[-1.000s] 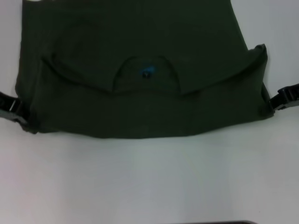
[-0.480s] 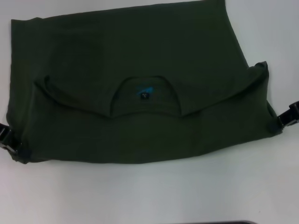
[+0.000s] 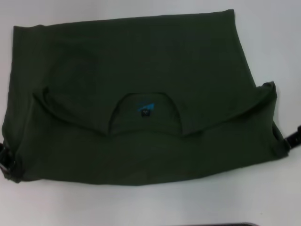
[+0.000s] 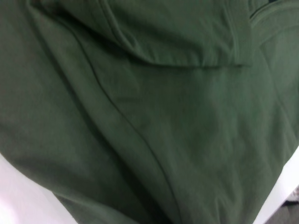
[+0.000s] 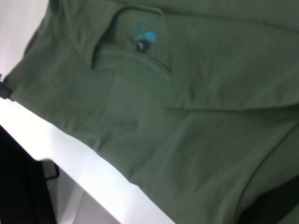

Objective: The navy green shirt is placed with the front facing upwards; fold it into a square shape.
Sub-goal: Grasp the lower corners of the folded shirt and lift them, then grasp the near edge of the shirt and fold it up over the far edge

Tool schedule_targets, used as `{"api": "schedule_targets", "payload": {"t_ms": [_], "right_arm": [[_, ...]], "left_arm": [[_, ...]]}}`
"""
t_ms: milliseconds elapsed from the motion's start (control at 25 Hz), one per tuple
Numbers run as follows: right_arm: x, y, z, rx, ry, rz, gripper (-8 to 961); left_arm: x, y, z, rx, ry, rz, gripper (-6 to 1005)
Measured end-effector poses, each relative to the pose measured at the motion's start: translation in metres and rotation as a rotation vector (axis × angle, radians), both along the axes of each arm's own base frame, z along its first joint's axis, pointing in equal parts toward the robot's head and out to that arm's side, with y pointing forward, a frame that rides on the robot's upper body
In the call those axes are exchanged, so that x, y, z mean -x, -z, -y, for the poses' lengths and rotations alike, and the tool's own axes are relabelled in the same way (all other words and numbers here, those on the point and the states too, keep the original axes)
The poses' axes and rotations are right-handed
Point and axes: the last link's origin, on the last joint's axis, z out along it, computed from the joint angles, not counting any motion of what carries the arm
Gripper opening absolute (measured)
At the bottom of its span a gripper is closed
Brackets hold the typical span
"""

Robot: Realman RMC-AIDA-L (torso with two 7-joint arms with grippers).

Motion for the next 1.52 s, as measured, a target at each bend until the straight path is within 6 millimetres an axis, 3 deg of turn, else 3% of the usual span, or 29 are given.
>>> {"api": "schedule_targets", "payload": {"t_ms": [320,680,920,1320,1520], "right_arm": [[-0.003,-0.003,0.005,0.014,0.006,-0.014,45],[0.029,-0.056,-0.03,-0.24,-0.087,-0.243,45],[0.036,-0.077,-0.042,-0.348,-0.095,-0.296,45],[0.031,-0.088,-0.041,-0.414,-0.071,-0.325,44],[0.026,-0.086,-0.038,-0.404,-0.056,-0.323,45]], "left_arm": [[-0.003,-0.004,0.003,0.024,0.005,-0.002,31],[-0.027,-0.032,-0.024,-0.13,0.082,0.054,31],[-0.038,-0.056,-0.043,-0.289,0.102,0.107,31],[-0.035,-0.088,-0.051,-0.502,0.083,0.135,31],[-0.032,-0.087,-0.049,-0.513,0.074,0.158,30]]}}
